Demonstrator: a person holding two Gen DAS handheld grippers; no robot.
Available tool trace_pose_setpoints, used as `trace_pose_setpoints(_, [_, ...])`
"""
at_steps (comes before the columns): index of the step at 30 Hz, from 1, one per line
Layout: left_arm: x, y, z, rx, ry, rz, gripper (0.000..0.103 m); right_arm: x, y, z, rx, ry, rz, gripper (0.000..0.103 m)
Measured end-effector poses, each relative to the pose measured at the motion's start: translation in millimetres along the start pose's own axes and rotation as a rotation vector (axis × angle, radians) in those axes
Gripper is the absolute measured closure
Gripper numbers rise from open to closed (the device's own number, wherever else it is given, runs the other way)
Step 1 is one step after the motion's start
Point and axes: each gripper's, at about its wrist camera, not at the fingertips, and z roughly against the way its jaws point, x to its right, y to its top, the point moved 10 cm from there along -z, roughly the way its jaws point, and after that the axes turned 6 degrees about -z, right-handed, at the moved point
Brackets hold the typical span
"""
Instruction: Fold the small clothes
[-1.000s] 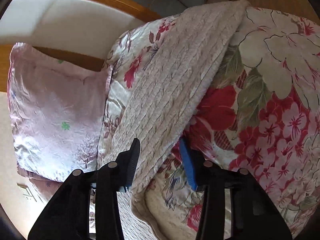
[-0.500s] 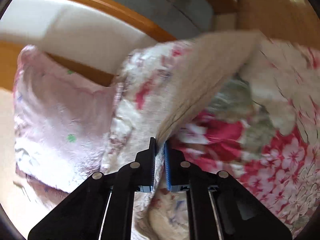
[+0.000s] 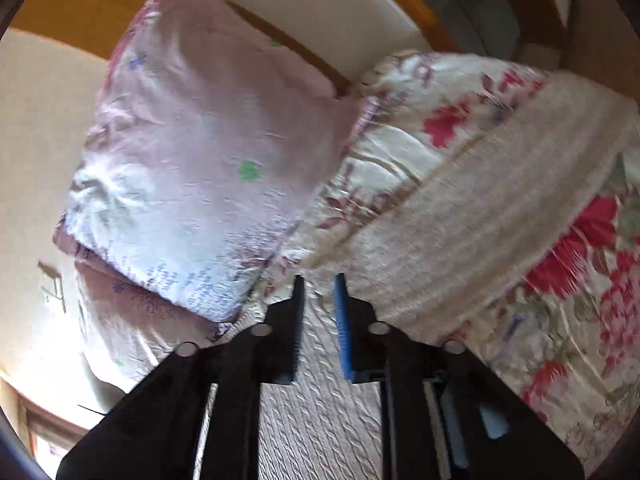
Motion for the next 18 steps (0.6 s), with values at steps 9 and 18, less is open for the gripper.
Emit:
trace_pose_setpoints(9, [3, -3, -5, -0.031, 0.003, -0.014, 0.002, 97, 23, 10, 0.048, -0.137, -0.262, 0.063])
trace_pose_setpoints(18, [-8, -7, -3, -0.038, 0.036, 0.019, 0.002, 104, 46, 1, 0.116, -0.049, -0.320, 0.087])
